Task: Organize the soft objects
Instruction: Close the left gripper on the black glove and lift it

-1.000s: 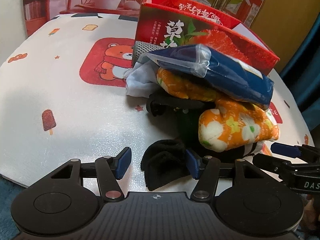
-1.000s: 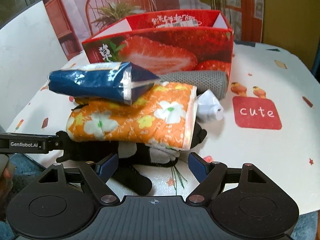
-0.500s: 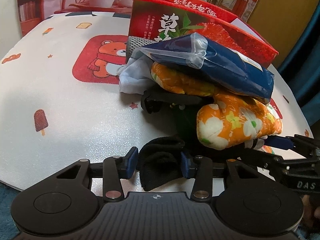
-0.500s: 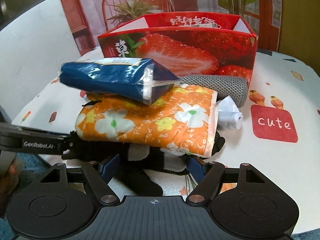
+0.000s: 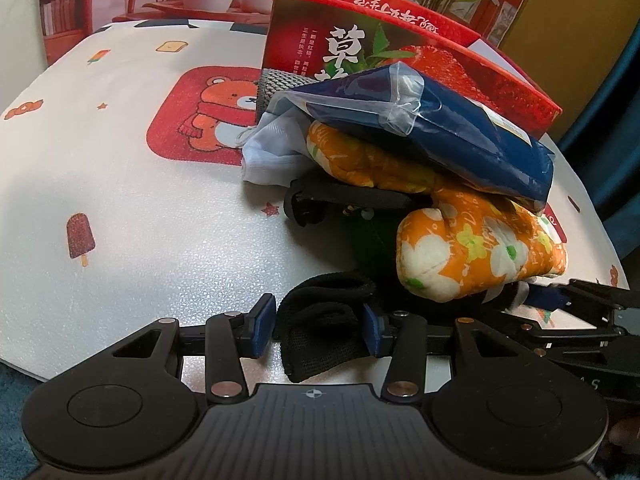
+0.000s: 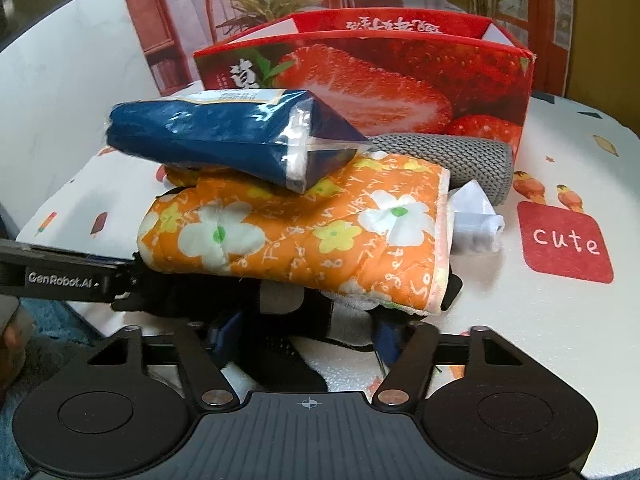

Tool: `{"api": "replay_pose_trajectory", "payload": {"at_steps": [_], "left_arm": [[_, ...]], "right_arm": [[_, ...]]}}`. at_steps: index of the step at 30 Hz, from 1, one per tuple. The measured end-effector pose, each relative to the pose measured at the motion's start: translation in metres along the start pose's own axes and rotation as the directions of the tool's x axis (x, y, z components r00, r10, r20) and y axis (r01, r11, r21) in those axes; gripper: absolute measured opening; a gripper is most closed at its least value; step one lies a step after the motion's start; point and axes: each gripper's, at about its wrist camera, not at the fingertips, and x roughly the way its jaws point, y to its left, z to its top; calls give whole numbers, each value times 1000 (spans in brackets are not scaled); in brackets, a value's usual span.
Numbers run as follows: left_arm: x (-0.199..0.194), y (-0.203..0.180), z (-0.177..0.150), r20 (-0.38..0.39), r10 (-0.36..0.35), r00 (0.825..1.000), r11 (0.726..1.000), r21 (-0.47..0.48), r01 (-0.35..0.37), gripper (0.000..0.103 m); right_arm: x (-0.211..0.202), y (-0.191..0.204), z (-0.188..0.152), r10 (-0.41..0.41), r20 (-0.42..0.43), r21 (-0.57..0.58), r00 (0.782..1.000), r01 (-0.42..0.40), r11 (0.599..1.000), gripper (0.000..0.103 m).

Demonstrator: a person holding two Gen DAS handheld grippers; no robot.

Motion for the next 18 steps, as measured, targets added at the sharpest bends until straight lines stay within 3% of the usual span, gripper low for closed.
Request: {"api": "replay_pose_trajectory", "payload": {"at_steps": [1, 8, 11, 18], "left_arm": [[0, 0, 0, 0, 0, 1000, 1000, 0, 0, 47], [-3, -3, -1, 7, -1, 1000, 1000, 11, 1, 41], [-7, -7, 0, 20, -7, 1000, 1000, 28, 6, 24], [-32, -8, 0, 103, -11, 995, 999, 31, 8, 20]], "right_arm": [[-1, 2, -1, 19, -4, -7, 1000, -19, 1000, 40], [-4, 2, 0, 73, -6, -13, 997, -73, 997, 12], [-9, 0, 1, 93, 14, -1, 996, -93, 996, 10], [-35, 0, 4, 143, 106, -35, 984, -140, 990, 4]]}}
